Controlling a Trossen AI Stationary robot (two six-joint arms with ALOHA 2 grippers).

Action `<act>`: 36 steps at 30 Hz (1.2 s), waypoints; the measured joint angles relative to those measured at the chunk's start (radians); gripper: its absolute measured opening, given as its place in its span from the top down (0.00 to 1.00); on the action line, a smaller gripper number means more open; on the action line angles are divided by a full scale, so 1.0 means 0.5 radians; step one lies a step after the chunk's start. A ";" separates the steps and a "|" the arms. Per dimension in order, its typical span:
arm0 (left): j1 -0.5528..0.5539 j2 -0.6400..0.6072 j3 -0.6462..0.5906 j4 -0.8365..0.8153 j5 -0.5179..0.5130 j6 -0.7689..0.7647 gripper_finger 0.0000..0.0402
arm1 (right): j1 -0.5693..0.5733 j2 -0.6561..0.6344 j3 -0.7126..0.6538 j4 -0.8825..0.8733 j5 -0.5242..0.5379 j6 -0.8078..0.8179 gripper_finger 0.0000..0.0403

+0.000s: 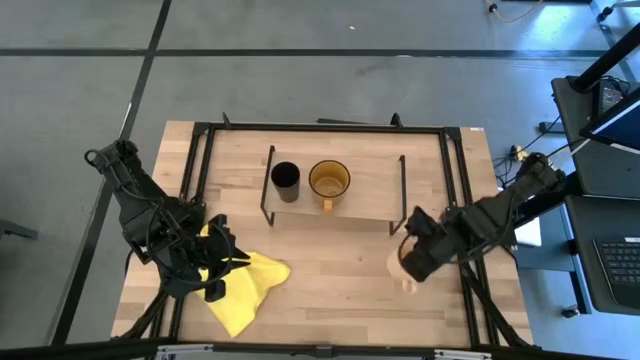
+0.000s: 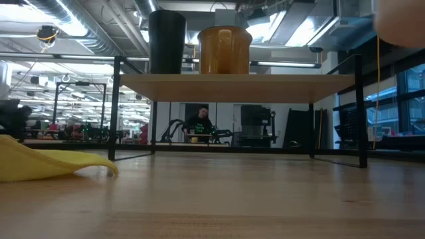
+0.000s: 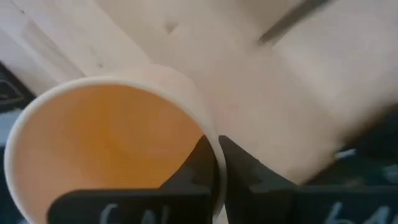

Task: Stack small to large cups/mugs on shelf
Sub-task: Put the orange mug on the shelf

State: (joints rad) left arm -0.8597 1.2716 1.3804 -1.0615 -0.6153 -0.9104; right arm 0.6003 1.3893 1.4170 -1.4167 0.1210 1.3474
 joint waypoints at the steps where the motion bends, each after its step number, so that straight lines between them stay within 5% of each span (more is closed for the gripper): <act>1: 0.000 0.000 0.000 0.001 -0.004 0.000 0.86 | -0.040 0.046 0.109 -0.115 0.028 -0.108 0.97; 8: 0.000 0.000 0.000 0.002 -0.005 -0.034 0.86 | -0.431 0.230 0.598 -0.302 0.238 -0.694 0.96; 13: 0.000 0.001 0.000 0.012 -0.024 -0.045 0.86 | -0.825 0.241 0.683 -0.307 0.353 -1.039 0.96; 21: 0.000 0.001 0.000 0.069 -0.046 -0.048 0.86 | -1.309 0.284 0.630 -0.304 0.110 -1.496 0.96; 36: 0.000 0.001 0.000 0.047 -0.077 -0.058 0.86 | -1.685 0.584 0.627 -0.217 -0.194 -1.898 0.96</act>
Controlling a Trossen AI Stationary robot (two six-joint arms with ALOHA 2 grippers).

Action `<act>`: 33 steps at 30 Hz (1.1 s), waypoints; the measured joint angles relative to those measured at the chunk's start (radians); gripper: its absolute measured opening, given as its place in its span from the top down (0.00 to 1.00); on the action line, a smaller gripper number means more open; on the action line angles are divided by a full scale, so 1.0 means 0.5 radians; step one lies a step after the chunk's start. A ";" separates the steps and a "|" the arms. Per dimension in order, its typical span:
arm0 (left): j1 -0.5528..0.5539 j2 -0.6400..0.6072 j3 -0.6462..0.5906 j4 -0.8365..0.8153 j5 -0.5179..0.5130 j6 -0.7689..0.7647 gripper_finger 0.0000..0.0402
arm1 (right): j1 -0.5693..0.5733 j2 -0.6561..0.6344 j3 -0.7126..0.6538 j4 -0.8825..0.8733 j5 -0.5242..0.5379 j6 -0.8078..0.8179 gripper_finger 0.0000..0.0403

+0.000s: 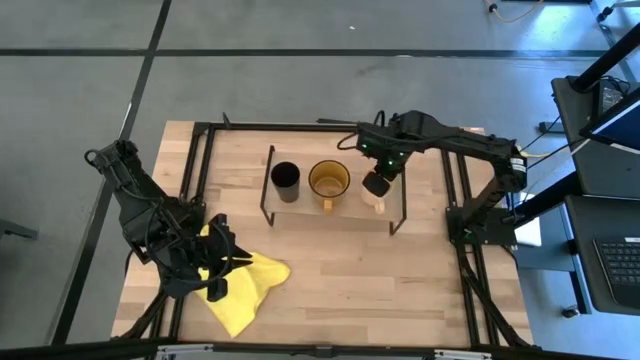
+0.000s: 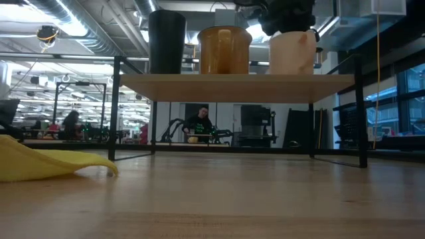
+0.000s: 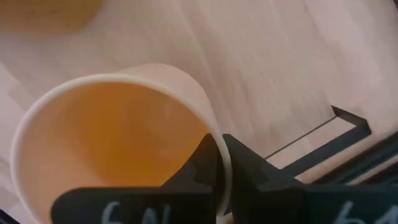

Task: Stack small to large cups/mugs on shelf
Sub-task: Put the orange mug on the shelf

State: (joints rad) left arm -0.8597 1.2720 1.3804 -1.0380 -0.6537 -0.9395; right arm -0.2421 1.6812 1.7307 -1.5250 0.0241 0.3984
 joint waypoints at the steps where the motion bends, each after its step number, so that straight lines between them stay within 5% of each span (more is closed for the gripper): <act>1: 0.000 0.000 0.000 0.000 0.000 -0.002 0.86 | -0.005 0.005 0.001 0.005 -0.001 -0.013 0.96; 18: 0.000 0.000 0.000 -0.018 0.000 0.012 0.86 | -0.020 -0.014 -0.003 0.018 -0.209 0.159 0.94; 33: 0.000 0.000 0.000 -0.060 0.000 0.019 0.86 | -0.020 -0.156 0.124 0.034 -0.191 0.179 0.69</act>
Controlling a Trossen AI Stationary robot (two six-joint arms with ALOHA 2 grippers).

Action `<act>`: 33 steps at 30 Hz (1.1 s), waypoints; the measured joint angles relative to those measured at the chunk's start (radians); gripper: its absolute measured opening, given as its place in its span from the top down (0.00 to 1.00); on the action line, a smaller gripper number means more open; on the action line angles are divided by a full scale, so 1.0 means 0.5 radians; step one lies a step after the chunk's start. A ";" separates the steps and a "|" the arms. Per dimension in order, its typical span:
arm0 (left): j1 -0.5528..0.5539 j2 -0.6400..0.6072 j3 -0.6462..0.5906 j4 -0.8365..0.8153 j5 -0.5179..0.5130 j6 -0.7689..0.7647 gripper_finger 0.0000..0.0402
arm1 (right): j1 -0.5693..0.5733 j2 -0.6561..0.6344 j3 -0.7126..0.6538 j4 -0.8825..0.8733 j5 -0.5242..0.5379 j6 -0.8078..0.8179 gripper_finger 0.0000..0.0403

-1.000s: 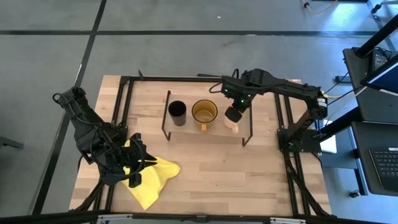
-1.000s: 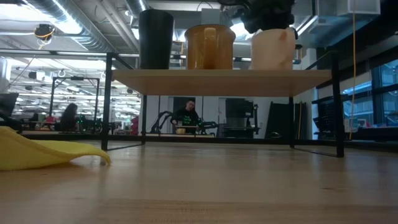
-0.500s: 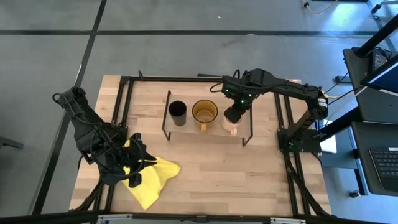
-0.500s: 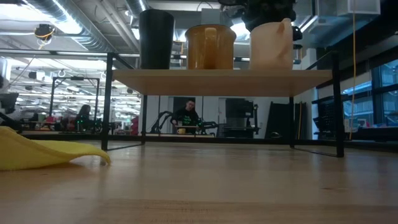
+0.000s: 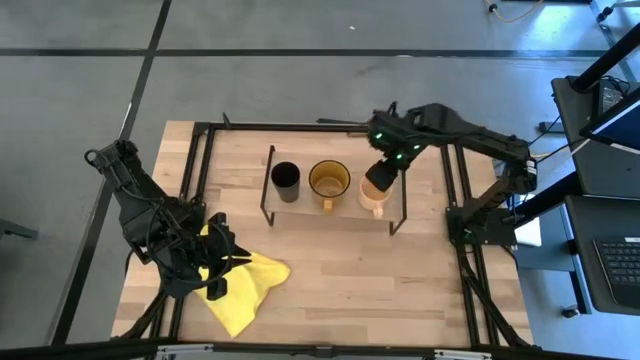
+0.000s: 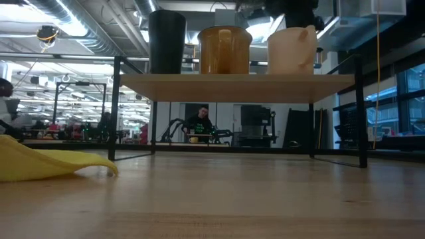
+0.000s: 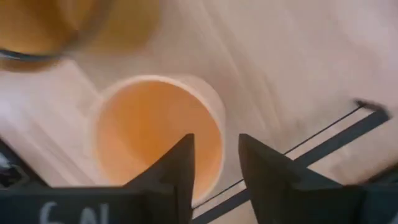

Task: Stack small to large cups/mugs on shelf
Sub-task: Put the orange mug on the shelf, then return to Home Position

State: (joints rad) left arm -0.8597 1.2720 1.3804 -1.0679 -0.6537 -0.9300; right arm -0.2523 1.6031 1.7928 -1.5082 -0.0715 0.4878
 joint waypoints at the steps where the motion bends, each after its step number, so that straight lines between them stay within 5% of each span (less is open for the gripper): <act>1: 0.000 0.000 0.000 0.002 -0.004 0.020 0.86 | 0.000 -0.027 0.058 0.000 0.015 -0.016 0.68; 8: -0.029 -0.039 0.001 0.238 -0.329 0.313 0.86 | 0.145 -0.280 0.642 0.172 0.194 0.096 0.66; 11: -0.029 -0.065 0.001 0.238 -0.420 0.267 0.86 | 0.252 -0.368 0.875 0.350 0.066 0.250 0.67; 16: -0.027 -0.084 0.001 0.250 -0.281 0.397 0.86 | 0.399 -0.483 1.131 0.405 -0.266 0.467 0.68; 19: -0.014 -0.080 0.001 0.380 -0.372 0.315 0.86 | 0.541 -0.606 1.045 0.675 -0.353 0.195 0.68; 24: 0.033 -0.083 0.001 0.471 -0.332 0.624 0.86 | 0.719 -0.700 0.880 1.189 -0.735 -0.267 0.68; 33: 0.035 -0.371 -0.134 0.705 -0.289 0.994 0.86 | 0.802 -0.830 0.260 1.243 -0.829 -0.585 0.68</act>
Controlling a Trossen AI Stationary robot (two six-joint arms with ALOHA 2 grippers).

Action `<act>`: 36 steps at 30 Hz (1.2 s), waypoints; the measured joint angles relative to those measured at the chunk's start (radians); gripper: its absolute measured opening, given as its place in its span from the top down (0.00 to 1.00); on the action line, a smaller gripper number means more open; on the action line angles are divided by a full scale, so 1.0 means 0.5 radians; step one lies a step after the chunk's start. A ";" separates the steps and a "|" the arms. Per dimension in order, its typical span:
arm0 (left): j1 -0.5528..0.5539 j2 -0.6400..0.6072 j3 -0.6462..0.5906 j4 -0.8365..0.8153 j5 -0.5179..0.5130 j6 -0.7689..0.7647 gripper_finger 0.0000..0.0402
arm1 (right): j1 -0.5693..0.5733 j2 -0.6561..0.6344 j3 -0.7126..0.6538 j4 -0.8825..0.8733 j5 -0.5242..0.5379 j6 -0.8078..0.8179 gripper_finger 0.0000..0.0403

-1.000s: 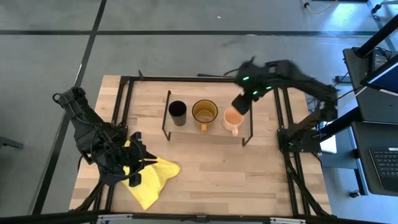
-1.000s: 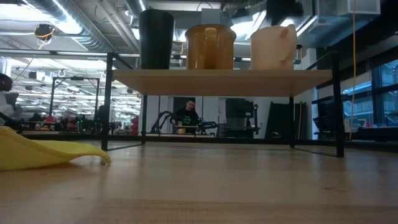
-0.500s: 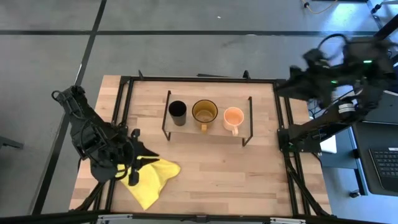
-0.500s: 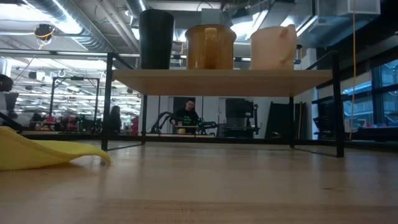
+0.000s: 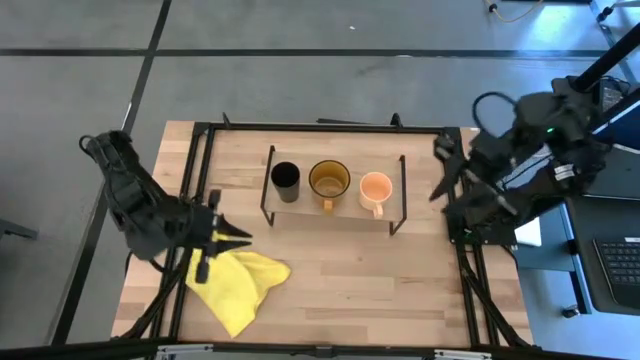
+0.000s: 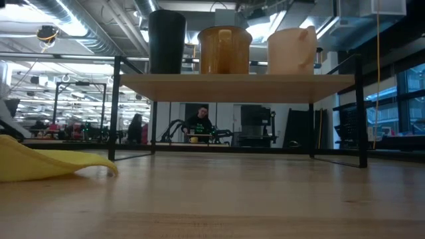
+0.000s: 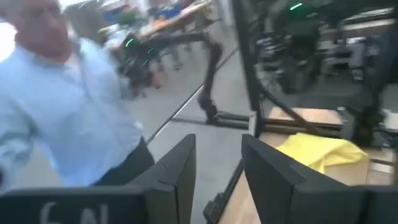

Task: Stack small to large cups/mugs on shelf
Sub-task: Return to Home Position

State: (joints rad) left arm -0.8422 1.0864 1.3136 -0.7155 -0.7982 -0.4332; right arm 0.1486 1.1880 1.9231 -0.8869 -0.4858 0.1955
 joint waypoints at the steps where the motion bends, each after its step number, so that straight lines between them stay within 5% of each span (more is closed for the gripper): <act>1: -0.002 -0.068 -0.072 0.083 0.029 0.049 0.86 | 0.000 -0.038 -0.092 0.076 -0.049 -0.041 0.68; 9: -0.004 -0.781 -0.823 1.078 0.413 0.694 0.86 | 0.001 -0.502 -0.858 0.660 -0.131 -0.070 0.68; 18: -0.004 -1.449 -1.287 1.410 0.992 1.165 0.86 | 0.001 -0.990 -1.651 1.235 -0.137 0.071 0.68; 32: -0.004 -2.174 -1.891 1.436 0.949 1.020 0.86 | -0.002 -1.448 -2.555 2.207 -0.134 0.235 0.68; 36: 0.003 -2.166 -1.968 1.445 0.893 0.946 0.86 | -0.003 -1.506 -2.703 2.365 -0.129 0.213 0.68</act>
State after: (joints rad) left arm -0.8406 0.0032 0.3297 0.0068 -0.3515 0.0399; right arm 0.1470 0.4351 0.5717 0.2956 -0.5503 0.3021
